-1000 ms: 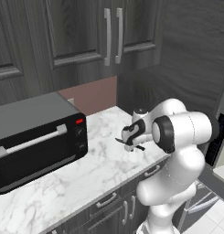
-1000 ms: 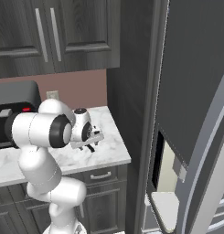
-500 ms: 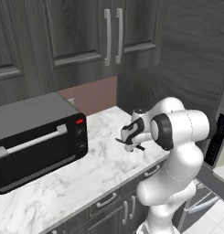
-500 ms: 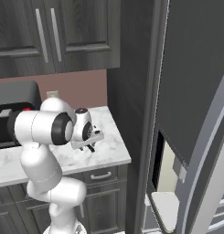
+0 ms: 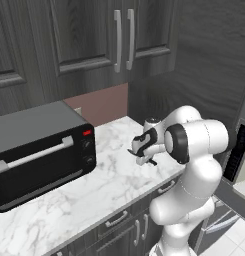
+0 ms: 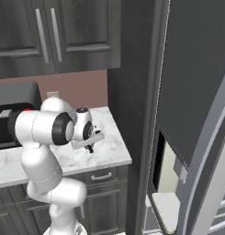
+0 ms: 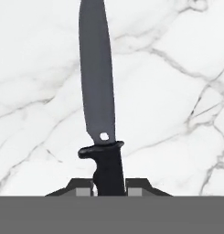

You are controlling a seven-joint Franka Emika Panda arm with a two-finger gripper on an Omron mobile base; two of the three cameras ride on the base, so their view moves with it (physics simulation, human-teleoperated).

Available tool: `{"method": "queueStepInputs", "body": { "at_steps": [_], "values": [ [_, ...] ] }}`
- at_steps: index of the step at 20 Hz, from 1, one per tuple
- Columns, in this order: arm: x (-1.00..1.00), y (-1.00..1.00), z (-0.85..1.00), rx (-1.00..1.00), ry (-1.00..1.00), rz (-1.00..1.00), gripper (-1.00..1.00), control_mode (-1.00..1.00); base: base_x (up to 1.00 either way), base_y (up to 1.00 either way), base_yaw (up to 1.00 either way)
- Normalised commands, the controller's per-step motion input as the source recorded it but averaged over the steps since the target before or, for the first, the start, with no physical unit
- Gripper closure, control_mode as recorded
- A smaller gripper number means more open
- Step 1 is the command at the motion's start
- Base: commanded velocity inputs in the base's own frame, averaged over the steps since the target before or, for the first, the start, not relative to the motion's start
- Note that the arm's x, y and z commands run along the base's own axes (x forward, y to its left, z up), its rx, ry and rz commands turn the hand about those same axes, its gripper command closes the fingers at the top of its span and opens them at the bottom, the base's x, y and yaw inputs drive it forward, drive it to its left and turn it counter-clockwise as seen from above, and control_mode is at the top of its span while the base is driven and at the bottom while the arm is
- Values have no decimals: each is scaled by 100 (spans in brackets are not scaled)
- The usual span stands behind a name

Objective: Retrieve the butter from the fridge and place it on a plate on the dining table. Then retrieve the butter knife by the fridge and place it near the plate.

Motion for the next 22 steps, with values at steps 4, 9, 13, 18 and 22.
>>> {"method": "queueStepInputs", "body": {
  "at_steps": [4, 9, 13, 18, 22],
  "values": [
    [0, 11, 13, 0, 0, -18, 100, -100, 0, 0, 0],
    [-8, 17, 55, 0, 0, -36, 100, -100, 0, 0, 0],
    [-49, 6, 60, 5, 0, -36, 100, -100, 0, 0, 0],
    [-68, 0, 52, 13, 0, -36, 100, -100, 0, 0, 0],
    [-74, 0, 49, 18, -6, -33, 100, -100, 0, 0, 0]
  ]
}}
